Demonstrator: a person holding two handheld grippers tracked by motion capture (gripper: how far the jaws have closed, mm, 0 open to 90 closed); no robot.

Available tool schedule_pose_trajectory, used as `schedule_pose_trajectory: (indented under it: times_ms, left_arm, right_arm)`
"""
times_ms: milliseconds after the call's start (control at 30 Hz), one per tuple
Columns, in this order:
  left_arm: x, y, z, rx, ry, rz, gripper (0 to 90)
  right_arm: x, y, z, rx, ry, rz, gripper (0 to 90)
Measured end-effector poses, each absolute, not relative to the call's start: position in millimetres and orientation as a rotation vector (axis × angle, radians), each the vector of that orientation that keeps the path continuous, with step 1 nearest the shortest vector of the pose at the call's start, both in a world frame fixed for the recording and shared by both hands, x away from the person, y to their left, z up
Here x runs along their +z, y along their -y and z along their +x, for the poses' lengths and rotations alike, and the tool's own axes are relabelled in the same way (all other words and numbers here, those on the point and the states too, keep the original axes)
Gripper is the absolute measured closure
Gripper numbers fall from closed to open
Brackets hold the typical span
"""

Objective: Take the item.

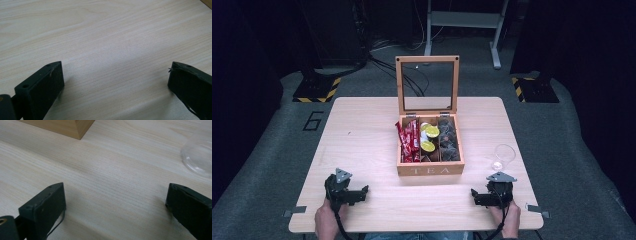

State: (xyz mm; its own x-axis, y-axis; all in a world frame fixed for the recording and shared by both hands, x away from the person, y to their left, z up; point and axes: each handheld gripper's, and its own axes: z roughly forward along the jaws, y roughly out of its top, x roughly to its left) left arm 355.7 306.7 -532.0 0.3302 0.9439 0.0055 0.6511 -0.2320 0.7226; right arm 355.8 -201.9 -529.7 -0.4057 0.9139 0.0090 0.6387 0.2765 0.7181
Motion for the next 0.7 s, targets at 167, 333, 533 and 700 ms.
schedule_pose_trajectory:
  times_ms: [167,333,533,700]
  left_arm:
    - [-532.4,-306.7,355.7,0.608,-1.396,1.971,0.2]
    - [-532.2,-306.7,355.7,0.606,-1.397,1.971,0.3]
    - [-531.8,-307.3,355.5,0.604,-1.393,1.986,0.2]
    - [-531.8,-307.2,355.5,0.604,-1.394,1.985,0.2]
  right_arm:
    - [-529.6,202.3,356.7,0.913,-2.15,1.391,1.7]
    - [-528.8,201.5,358.6,0.892,-2.164,1.4,0.0]
    - [-527.3,204.0,360.2,0.926,-2.174,1.422,0.0]
    - [-525.6,205.6,360.1,0.955,-2.2,1.409,0.0]
